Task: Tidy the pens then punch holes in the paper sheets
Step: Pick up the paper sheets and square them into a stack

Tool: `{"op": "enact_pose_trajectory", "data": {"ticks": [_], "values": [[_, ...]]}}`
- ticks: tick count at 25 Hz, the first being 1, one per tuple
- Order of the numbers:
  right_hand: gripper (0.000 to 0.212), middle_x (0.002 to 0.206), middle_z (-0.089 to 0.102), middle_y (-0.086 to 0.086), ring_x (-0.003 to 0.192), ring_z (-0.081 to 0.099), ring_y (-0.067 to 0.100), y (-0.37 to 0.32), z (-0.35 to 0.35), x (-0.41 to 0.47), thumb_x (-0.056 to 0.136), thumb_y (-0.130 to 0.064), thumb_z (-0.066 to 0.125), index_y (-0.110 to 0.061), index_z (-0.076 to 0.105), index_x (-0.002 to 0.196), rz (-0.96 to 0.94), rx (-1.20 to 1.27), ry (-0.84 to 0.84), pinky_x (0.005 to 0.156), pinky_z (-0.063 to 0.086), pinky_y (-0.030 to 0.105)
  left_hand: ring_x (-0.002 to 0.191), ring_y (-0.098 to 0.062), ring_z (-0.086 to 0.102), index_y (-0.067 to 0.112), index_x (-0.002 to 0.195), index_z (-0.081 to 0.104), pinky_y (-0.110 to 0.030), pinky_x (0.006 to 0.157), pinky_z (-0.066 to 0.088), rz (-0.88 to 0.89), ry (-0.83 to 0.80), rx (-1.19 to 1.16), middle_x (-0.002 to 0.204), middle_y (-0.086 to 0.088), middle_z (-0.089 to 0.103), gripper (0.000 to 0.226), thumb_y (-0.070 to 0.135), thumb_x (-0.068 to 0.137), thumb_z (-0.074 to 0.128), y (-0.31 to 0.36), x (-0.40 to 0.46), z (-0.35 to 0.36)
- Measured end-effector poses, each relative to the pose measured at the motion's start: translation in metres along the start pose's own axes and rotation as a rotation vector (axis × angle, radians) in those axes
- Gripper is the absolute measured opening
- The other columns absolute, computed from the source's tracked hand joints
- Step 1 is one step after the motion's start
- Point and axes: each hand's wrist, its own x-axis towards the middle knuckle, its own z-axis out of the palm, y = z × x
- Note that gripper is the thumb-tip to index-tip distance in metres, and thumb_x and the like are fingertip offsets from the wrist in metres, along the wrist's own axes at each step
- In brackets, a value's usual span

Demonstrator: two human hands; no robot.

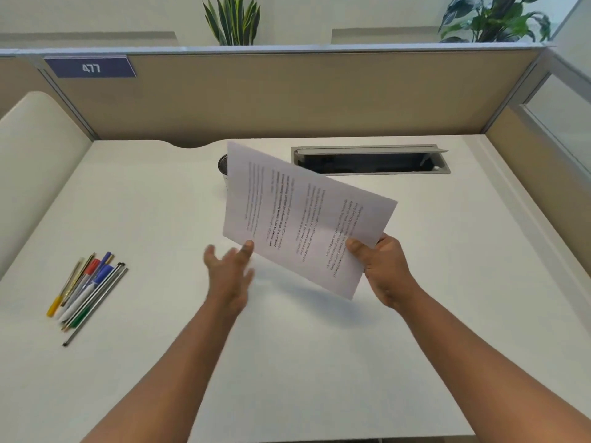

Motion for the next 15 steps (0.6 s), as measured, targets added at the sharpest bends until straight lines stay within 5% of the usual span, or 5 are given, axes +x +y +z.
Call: {"op": "enact_pose_trajectory", "data": {"ticks": [3,5,9,15], "values": [[0.023,0.103,0.08,-0.001,0.093,0.075,0.016,-0.006,-0.013,0.002,0.097,0.0,0.063,-0.017,0.075,0.106,-0.038,-0.124,-0.112,0.076,0.06,0.03,0.15,-0.02,0.026,0.042,0.159,-0.006,-0.045,0.113,0.031,0.226,-0.007,0.373,0.171,-0.003,0.014,0.125,0.023,0.079,0.089,0.026,0.017,-0.024],[0.023,0.103,0.08,-0.001,0.092,0.075,0.015,-0.009,-0.017,0.002,0.096,-0.001,0.064,-0.019,0.077,0.104,-0.04,-0.155,-0.176,0.074,0.06,0.028,0.147,-0.015,0.034,0.045,0.158,0.0,-0.042,0.109,0.037,0.291,-0.145,0.445,0.167,0.001,0.028,0.126,0.024,0.074,0.092,0.044,0.025,-0.031],[0.028,0.106,0.08,0.0,0.095,0.074,0.016,-0.007,-0.022,0.0,0.097,-0.007,0.065,-0.029,0.081,0.101,-0.033,-0.225,-0.242,0.08,0.061,0.032,0.12,-0.024,0.068,0.019,0.136,0.054,-0.04,0.097,0.058,0.341,-0.415,0.415,0.127,-0.005,0.074,0.072,0.014,0.073,0.087,0.061,0.036,-0.038],[0.021,0.098,0.08,-0.008,0.092,0.075,0.015,0.01,-0.018,0.0,0.097,-0.005,0.066,-0.024,0.076,0.1,-0.062,-0.214,-0.015,0.086,0.061,0.037,0.1,-0.02,0.076,0.023,0.104,0.08,-0.034,0.084,0.062,0.368,-0.333,0.427,0.11,0.0,0.08,0.027,0.004,0.085,0.079,0.037,0.023,-0.033]]}}
